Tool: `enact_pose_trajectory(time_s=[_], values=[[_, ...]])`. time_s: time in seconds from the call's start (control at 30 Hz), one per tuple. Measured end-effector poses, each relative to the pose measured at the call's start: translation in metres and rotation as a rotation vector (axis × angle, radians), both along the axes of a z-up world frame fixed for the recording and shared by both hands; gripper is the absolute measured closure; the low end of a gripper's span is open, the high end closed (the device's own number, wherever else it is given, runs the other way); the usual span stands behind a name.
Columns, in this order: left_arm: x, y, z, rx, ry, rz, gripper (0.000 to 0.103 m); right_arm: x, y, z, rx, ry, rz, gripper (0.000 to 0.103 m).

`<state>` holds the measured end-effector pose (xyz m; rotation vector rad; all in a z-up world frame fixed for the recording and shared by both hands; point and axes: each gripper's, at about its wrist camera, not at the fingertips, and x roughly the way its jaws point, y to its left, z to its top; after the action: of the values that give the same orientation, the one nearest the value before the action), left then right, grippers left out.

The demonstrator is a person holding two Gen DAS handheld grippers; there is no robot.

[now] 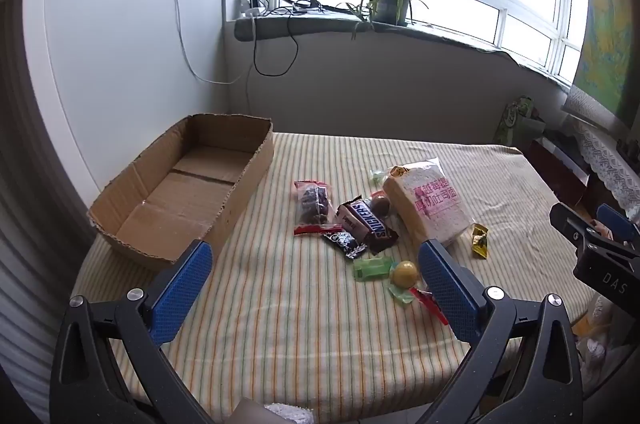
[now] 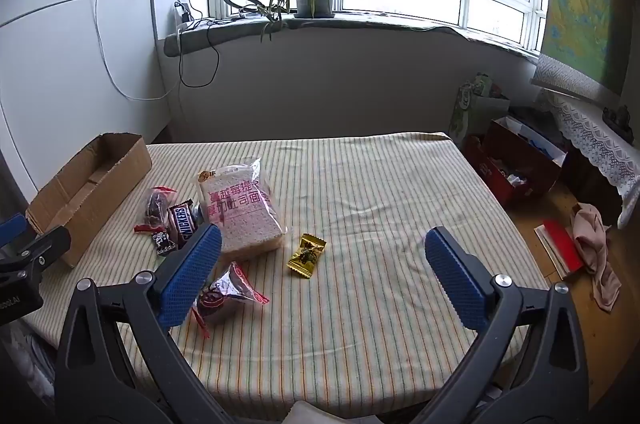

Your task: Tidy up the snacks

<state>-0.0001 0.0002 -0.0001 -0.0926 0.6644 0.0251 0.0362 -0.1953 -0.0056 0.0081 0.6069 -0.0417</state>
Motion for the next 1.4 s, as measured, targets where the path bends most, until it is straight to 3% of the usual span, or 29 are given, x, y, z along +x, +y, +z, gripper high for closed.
enact_pose_trajectory(time_s=[1.4], values=[[0.0053, -0.0018, 0.0011, 0.013, 0.012, -0.012, 0.001, 0.005, -0.0014, -0.0016, 0.01, 0.031, -0.002, 0.0]])
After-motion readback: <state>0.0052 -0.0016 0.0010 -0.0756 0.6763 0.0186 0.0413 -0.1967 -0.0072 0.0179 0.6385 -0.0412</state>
